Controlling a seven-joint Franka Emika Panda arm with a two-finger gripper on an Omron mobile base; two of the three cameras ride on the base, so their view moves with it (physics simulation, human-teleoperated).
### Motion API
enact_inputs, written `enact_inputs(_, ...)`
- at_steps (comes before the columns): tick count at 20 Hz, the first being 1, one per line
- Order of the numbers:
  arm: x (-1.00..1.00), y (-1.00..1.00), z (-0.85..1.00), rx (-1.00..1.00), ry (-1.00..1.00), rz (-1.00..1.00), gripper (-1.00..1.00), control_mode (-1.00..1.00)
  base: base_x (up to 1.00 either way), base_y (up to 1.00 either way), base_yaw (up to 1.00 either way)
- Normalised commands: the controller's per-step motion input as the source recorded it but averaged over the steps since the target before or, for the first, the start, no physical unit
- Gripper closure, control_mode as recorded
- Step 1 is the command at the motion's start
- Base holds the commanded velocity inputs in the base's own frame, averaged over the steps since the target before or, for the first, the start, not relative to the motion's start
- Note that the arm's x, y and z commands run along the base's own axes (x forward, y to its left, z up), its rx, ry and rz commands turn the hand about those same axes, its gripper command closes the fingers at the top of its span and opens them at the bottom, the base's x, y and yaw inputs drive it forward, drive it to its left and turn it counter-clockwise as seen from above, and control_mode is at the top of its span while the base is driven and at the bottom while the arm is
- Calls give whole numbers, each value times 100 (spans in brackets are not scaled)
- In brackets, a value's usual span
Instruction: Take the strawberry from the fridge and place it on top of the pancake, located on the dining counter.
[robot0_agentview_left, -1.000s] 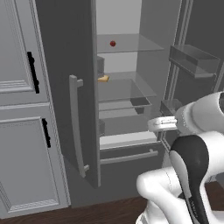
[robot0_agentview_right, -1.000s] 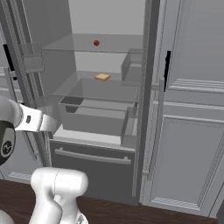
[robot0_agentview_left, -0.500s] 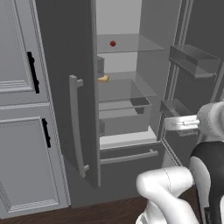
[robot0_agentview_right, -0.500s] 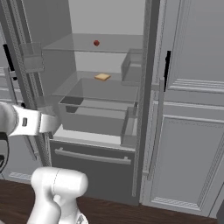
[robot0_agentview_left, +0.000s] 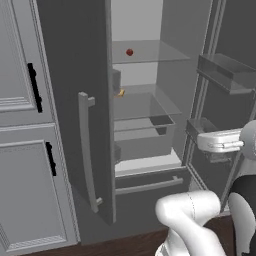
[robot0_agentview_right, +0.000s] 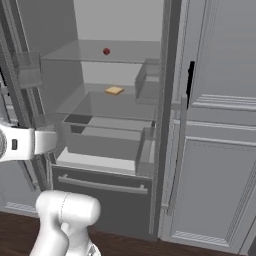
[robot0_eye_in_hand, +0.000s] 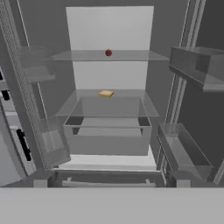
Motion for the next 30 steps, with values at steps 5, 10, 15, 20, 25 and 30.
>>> enact_inputs(5,0,0,0,0,0,0,-100,100,100,7,-2)
enact_inputs(10,0,0,0,0,0,0,-100,100,100,4,0)
enact_inputs(15,0,0,0,0,0,0,-100,100,58,20,0)
enact_inputs(20,11,2,72,0,9,0,-100,-100,2,0,0)
enact_inputs(25,30,1,68,0,16,0,-100,-100,0,0,0)
enact_inputs(30,34,5,0,0,-11,0,-100,-100,0,0,0)
